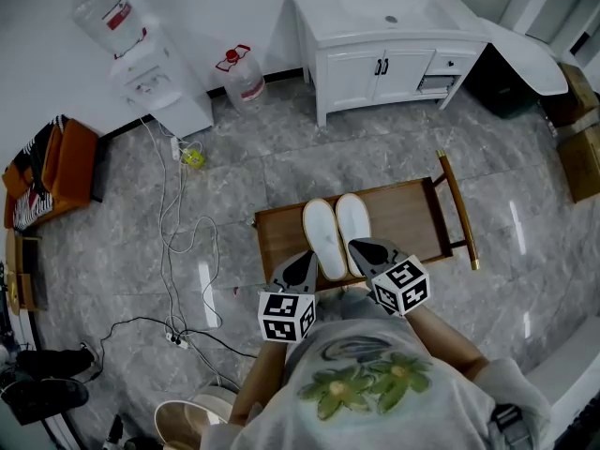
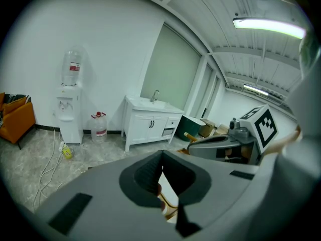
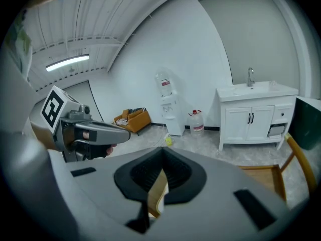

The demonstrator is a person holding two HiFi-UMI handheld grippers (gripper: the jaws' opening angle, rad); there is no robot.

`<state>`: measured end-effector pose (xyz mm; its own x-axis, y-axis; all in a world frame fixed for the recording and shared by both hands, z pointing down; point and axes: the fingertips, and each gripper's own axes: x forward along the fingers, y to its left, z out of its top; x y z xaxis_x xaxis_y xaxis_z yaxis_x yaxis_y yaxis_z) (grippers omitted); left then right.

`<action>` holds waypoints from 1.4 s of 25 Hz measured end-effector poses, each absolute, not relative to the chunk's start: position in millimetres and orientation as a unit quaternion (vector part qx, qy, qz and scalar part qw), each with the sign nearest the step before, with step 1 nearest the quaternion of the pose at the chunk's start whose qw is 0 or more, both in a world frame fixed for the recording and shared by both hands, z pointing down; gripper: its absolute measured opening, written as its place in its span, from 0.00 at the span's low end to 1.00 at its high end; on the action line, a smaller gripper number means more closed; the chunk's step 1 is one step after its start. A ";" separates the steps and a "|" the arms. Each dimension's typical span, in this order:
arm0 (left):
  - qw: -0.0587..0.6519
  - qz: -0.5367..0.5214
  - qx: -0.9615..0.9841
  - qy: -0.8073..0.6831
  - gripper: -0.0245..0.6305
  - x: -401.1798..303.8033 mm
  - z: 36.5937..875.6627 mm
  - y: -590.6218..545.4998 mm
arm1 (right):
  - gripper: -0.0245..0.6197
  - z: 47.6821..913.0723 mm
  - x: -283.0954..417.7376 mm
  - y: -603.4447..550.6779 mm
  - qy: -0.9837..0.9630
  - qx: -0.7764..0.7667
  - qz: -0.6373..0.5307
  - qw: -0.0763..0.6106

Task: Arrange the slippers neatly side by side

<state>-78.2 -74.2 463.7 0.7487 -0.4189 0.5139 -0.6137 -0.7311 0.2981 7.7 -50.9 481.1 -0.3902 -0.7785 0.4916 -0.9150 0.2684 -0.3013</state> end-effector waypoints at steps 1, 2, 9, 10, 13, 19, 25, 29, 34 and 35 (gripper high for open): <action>0.231 0.212 0.907 -0.283 0.06 -76.8 463.8 -72.0 | 0.05 480.9 8.0 -49.7 -0.787 0.538 0.277 0.123; 0.231 0.213 0.907 -0.282 0.06 -75.7 464.5 -69.9 | 0.05 480.9 8.4 -48.6 -0.787 0.537 0.278 0.122; 0.232 0.220 0.906 -0.278 0.06 -75.7 468.2 -62.2 | 0.05 479.8 9.3 -45.5 -0.784 0.538 0.286 0.117; 0.232 0.221 0.906 -0.278 0.06 -75.7 468.7 -61.7 | 0.05 479.8 9.5 -45.1 -0.784 0.539 0.286 0.117; 0.232 0.222 0.906 -0.276 0.06 -75.2 469.1 -60.3 | 0.05 480.2 10.0 -42.9 -0.782 0.541 0.287 0.117; 0.231 0.220 0.906 -0.277 0.06 -75.5 469.5 -62.1 | 0.05 480.0 16.9 -42.4 -0.773 0.554 0.289 0.110; 0.230 0.222 0.905 -0.281 0.06 -78.3 468.3 -67.5 | 0.05 480.5 19.3 -41.7 -0.770 0.557 0.292 0.110; 0.229 0.221 0.905 -0.283 0.06 -79.5 469.0 -68.7 | 0.05 483.6 19.1 -40.6 -0.769 0.557 0.294 0.111; 0.230 0.222 0.904 -0.285 0.06 -81.4 470.3 -69.7 | 0.05 485.4 18.3 -41.6 -0.769 0.555 0.295 0.114; 0.230 0.223 0.903 -0.285 0.06 -81.5 470.7 -69.6 | 0.05 485.7 18.4 -41.7 -0.769 0.555 0.295 0.115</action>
